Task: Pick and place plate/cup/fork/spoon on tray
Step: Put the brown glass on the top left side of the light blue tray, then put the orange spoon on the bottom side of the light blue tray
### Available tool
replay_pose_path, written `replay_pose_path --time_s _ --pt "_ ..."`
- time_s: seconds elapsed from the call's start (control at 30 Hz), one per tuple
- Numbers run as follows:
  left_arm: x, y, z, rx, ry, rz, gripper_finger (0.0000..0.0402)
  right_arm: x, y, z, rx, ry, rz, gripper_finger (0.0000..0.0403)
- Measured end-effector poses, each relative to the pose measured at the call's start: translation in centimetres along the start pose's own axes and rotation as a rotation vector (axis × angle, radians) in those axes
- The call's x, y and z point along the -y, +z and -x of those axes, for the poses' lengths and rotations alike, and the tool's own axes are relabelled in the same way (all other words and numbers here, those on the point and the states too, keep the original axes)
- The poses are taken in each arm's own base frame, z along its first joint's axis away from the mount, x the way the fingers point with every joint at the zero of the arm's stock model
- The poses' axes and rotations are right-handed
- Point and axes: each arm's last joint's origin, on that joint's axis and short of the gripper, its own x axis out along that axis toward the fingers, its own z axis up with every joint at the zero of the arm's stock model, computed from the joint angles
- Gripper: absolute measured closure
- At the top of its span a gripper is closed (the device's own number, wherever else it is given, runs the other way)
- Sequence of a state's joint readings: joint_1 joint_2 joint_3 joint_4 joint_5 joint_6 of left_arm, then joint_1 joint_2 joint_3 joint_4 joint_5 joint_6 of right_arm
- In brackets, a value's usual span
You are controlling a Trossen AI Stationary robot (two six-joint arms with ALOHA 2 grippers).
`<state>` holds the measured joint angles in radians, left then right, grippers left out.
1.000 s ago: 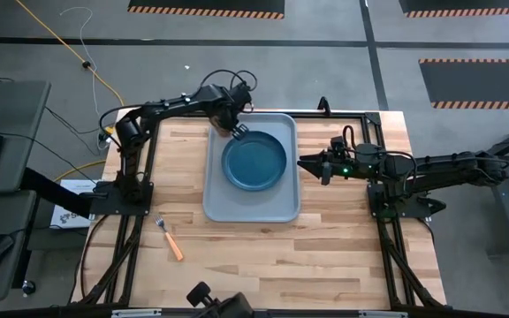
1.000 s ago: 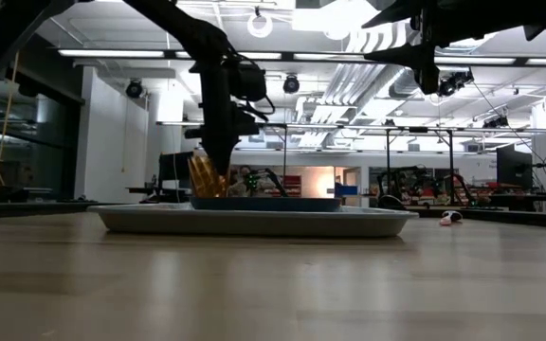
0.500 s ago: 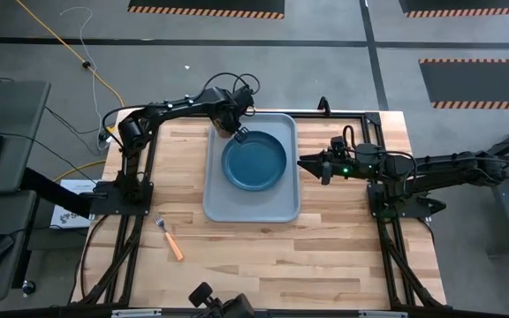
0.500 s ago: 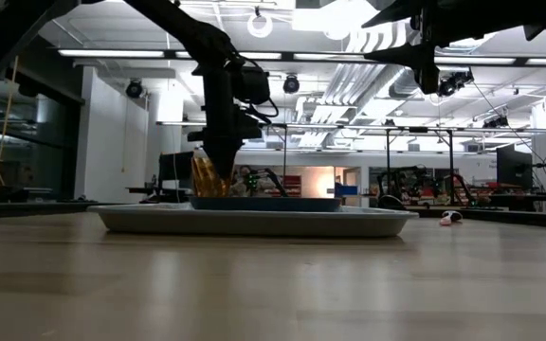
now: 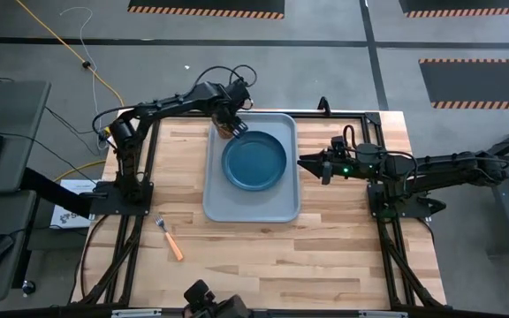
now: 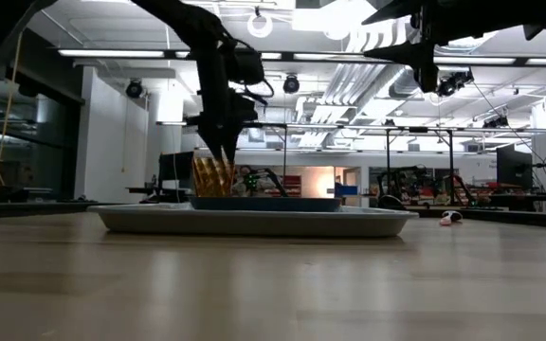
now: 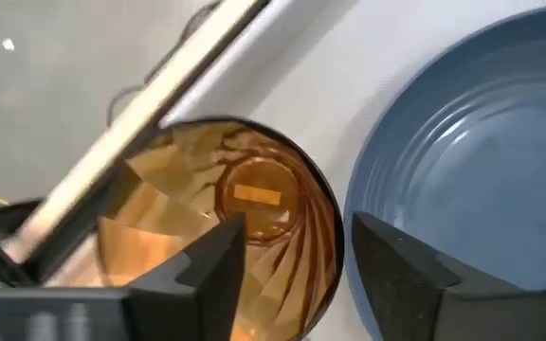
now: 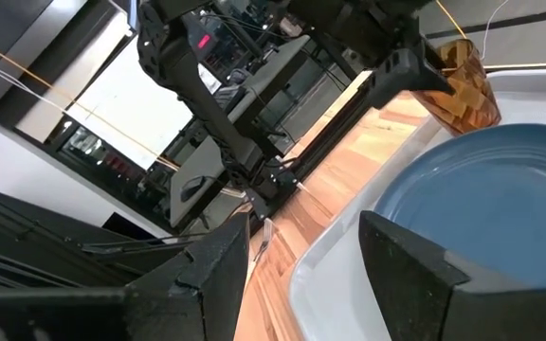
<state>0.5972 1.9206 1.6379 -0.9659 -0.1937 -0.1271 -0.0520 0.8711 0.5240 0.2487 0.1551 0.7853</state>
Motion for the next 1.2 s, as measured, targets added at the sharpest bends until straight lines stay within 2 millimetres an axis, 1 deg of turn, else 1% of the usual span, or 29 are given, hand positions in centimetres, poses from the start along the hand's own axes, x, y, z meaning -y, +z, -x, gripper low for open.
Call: replay_pose_path --time_s 0.13,0.2,0.3,0.37,0.43,0.5,0.57,0.6,0.67,0.73,0.8,0.87,0.93,1.0,1.07,1.2 --pt "-0.6 -0.1 2.6 0.068 0.005 -0.002 0.0188 0.0 0.0 0.0 0.003 0.003 -0.001 0.021" --pt "-1.1 -0.3 4.5 0.115 -0.004 0.05 0.0183 0.0 0.0 0.0 0.003 0.003 -0.001 0.021" --pt "-1.6 -0.7 8.1 0.228 -0.088 0.146 0.0182 -0.1 0.2 0.0 0.026 0.003 -0.026 0.021" --pt "-1.6 -1.2 10.6 0.351 -0.169 0.18 0.0181 -0.2 0.5 0.0 0.081 -0.005 -0.059 0.021" --pt "-1.3 -2.0 13.1 0.494 -0.273 0.193 0.0181 -0.3 1.3 0.0 0.141 -0.009 -0.068 0.021" --pt "-0.9 -3.1 15.2 0.65 -0.38 0.196 0.0181 -0.8 2.6 0.0 0.166 -0.03 -0.057 0.021" --pt "-0.4 -4.6 16.9 0.798 -0.484 0.186 0.0181 -1.5 4.3 0.0 0.149 -0.102 -0.032 0.021" --pt "-0.2 -5.4 17.4 0.855 -0.53 0.184 0.0181 -1.7 5.1 0.0 0.12 -0.175 -0.022 0.021" --pt "0.3 -7.3 18.0 0.945 -0.617 0.195 0.0181 -1.6 6.4 0.0 0.044 -0.384 0.007 0.021" --pt "0.6 -9.0 18.1 1.003 -0.689 0.217 0.0181 -1.1 7.3 0.1 -0.051 -0.604 0.049 0.021" --pt "0.7 -10.6 17.9 1.04 -0.746 0.241 0.0181 0.0 7.7 0.4 -0.146 -0.824 0.092 0.021" --pt "0.8 -11.9 17.7 1.061 -0.786 0.257 0.0181 1.5 7.6 0.6 -0.206 -0.993 0.056 0.021" --pt "0.8 -12.9 17.3 1.07 -0.814 0.278 0.0181 3.2 6.9 0.8 -0.233 -1.124 -0.013 0.021" --pt "0.8 -13.6 16.9 1.06 -0.829 0.299 0.0181 5.0 5.6 0.9 -0.23 -1.202 -0.096 0.021" --pt "0.7 -13.9 16.8 1.052 -0.842 0.321 0.0181 6.8 4.1 0.9 -0.211 -1.236 -0.191 0.021" --pt "0.6 -14.2 16.9 1.058 -0.856 0.331 0.0181 10.1 1.0 0.9 -0.134 -1.243 -0.347 0.021"
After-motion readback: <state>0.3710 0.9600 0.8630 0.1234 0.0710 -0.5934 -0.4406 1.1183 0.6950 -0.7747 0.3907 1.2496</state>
